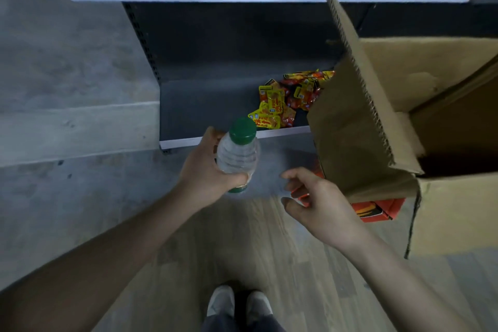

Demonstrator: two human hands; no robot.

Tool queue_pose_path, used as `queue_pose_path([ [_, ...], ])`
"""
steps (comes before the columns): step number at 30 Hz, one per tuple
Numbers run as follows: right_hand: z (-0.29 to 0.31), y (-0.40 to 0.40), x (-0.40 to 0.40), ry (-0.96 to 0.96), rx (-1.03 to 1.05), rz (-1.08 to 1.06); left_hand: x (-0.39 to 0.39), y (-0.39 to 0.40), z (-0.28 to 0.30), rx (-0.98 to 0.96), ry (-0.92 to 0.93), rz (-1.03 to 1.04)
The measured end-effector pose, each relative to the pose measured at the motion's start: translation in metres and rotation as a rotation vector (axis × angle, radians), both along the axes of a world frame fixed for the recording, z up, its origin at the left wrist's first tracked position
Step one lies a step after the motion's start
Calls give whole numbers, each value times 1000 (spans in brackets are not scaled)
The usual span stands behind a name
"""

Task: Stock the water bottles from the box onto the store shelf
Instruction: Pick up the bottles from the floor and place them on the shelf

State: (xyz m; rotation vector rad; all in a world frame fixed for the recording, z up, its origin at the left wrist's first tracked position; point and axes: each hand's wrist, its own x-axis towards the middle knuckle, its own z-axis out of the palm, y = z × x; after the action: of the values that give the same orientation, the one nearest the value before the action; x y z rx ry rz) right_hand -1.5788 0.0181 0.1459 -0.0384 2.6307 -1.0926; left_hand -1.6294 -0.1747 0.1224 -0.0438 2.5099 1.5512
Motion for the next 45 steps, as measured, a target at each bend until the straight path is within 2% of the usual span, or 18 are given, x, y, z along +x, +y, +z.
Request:
queue_pose_path([
  [8, 82, -26, -2, 34, 17, 72, 8, -24, 101, -57, 32, 45],
  [18, 179, -36, -26, 73, 31, 109, 3, -36, 196, -39, 75, 94],
  [28, 248, -20, -63, 161, 25, 166, -15, -34, 274, 11, 149, 152],
  [38, 310, -7, -105, 306, 54, 218, -37, -29, 344, 70, 241, 301],
  [45, 348, -10, -138, 362, 18, 233, -64, -30, 380, 139, 249, 313],
])
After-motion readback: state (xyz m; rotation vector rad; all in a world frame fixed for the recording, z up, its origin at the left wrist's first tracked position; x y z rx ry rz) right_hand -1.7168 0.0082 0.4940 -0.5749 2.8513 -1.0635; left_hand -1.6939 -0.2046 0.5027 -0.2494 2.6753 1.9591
